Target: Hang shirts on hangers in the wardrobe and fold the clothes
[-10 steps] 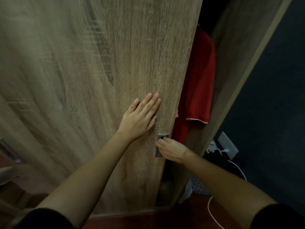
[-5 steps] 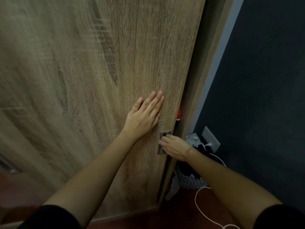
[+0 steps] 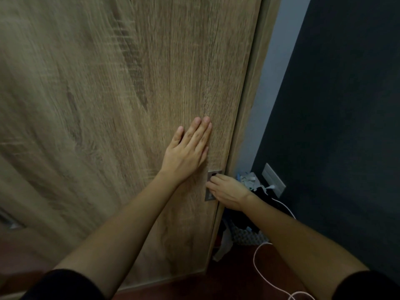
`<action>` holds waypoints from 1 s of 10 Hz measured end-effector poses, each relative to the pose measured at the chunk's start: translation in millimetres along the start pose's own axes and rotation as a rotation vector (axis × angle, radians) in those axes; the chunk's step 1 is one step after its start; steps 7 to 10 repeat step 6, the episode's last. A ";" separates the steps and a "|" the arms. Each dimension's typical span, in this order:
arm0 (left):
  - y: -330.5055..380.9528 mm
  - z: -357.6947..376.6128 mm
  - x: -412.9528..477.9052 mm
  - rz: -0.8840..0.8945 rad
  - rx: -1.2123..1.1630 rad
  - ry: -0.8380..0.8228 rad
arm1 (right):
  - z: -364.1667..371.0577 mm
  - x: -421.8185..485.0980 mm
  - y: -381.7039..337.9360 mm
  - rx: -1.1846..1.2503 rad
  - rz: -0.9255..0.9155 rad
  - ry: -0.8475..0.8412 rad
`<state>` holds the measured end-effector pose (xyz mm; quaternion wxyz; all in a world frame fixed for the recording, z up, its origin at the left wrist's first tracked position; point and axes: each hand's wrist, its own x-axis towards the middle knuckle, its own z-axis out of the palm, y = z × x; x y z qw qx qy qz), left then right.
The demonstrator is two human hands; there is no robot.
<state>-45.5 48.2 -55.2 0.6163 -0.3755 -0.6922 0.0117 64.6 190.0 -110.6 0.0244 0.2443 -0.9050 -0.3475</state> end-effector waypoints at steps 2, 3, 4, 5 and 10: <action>0.0 -9.5 3.4 0.002 -0.039 -0.055 | -2.2 -1.4 -2.6 -0.012 0.044 0.009; -7.9 -35.3 -3.4 -0.016 -0.149 -0.105 | -19.3 -1.0 -2.6 0.105 0.102 -0.033; -22.1 -56.9 -20.6 -0.089 -0.270 -0.157 | -31.3 -3.3 -9.6 0.188 0.194 0.117; -45.5 -83.9 -40.3 -0.228 -0.341 -0.264 | -51.4 0.1 -27.7 0.465 0.422 0.296; -68.5 -104.1 -49.2 -0.238 -0.308 -0.322 | -89.2 2.5 -38.9 0.631 0.573 0.303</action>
